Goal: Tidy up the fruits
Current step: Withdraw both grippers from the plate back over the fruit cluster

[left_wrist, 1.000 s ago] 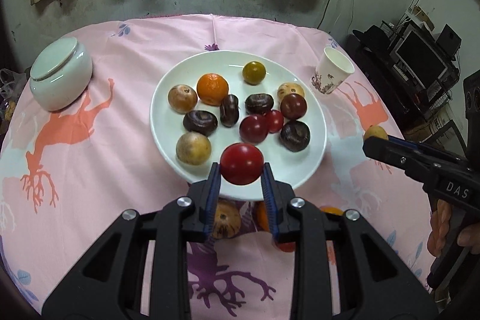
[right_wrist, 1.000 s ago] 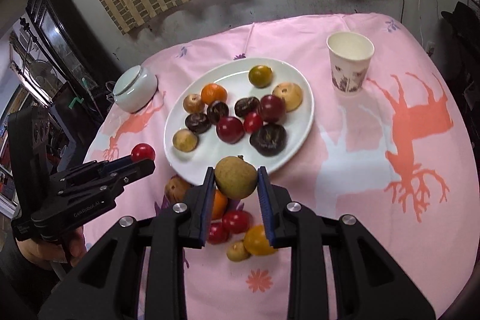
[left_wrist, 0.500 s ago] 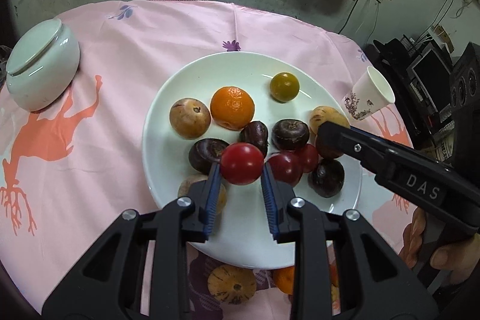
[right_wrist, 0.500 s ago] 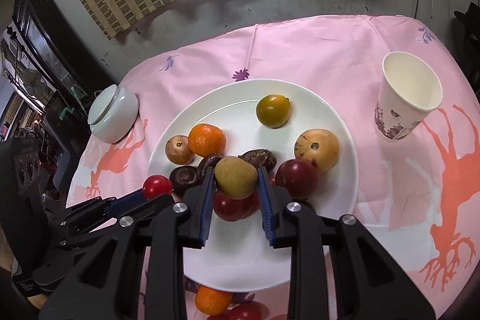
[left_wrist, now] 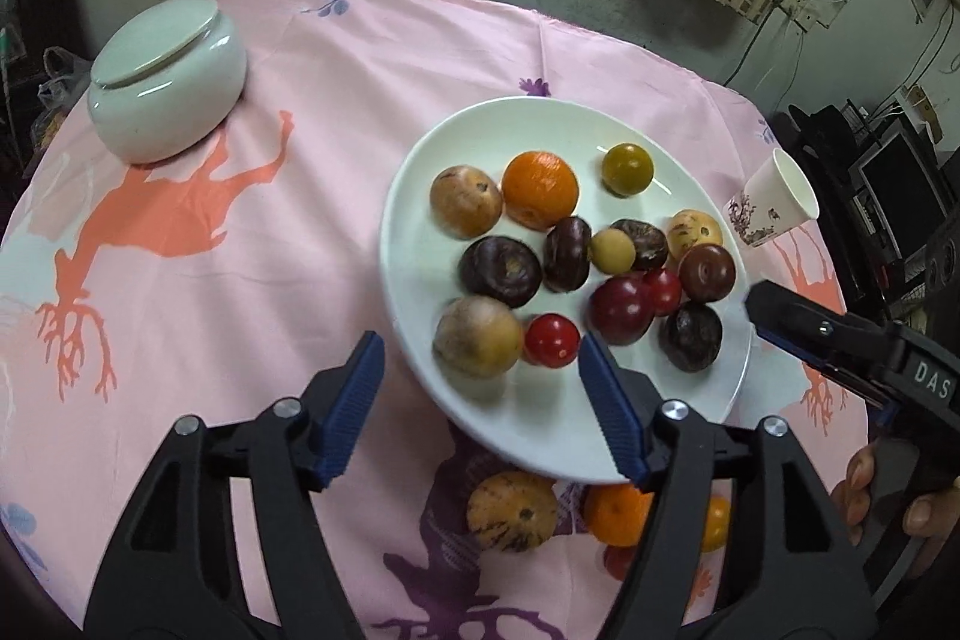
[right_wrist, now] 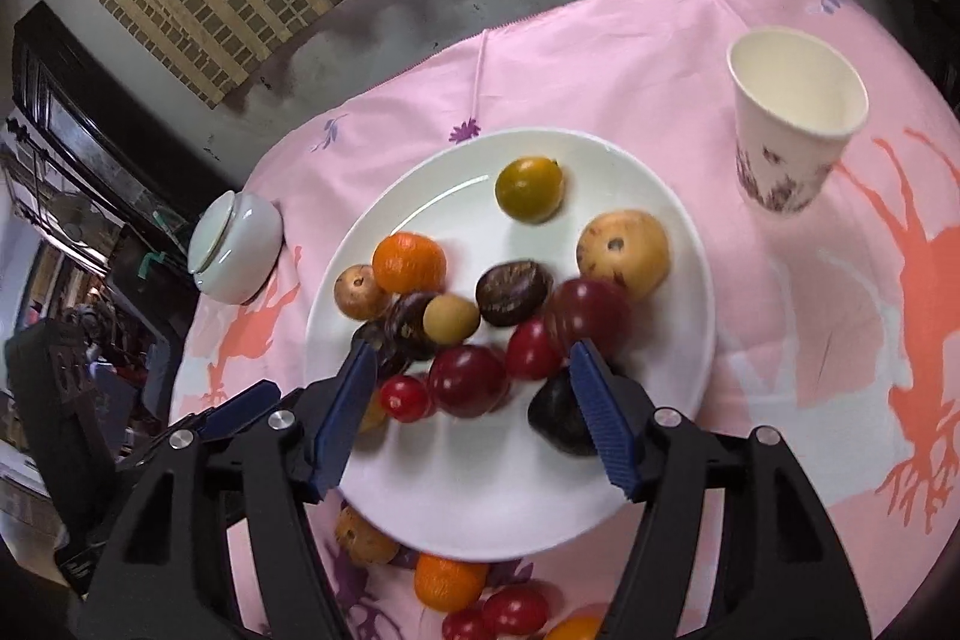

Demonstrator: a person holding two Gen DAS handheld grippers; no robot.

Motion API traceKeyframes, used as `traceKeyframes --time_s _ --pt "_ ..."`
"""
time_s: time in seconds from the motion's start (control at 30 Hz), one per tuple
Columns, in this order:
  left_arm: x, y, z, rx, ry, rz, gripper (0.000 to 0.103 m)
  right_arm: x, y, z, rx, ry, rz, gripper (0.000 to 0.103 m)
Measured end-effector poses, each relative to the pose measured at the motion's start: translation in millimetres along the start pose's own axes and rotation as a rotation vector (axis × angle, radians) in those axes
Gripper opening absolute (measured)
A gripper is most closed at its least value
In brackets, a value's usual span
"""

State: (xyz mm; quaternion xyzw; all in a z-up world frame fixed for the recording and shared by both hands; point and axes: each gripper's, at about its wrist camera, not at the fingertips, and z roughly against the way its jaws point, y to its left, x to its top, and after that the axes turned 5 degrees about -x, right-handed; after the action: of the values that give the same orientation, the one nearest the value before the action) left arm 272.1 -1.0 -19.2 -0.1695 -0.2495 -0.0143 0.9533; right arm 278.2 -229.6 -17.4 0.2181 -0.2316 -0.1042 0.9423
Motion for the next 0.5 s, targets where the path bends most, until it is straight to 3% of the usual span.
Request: traceKeyframes --time_s 0.1,0.33,0.5 --pt "-22.3 12.1 6.3 0.006 0.042 0.034 0.076 -25.4 -21.5 23.3 -0.031 -0.017 -0.037 0.069" --pt "-70.4 30.7 18.9 0.041 0.116 0.063 0.079 -96.0 -65.7 50.1 -0.113 0.077 -0.099 0.069" --pt "-84.3 33.4 36.2 0.066 0.122 0.071 0.081 -123.0 -61.7 57.2 -0.148 0.114 -0.07 0.069"
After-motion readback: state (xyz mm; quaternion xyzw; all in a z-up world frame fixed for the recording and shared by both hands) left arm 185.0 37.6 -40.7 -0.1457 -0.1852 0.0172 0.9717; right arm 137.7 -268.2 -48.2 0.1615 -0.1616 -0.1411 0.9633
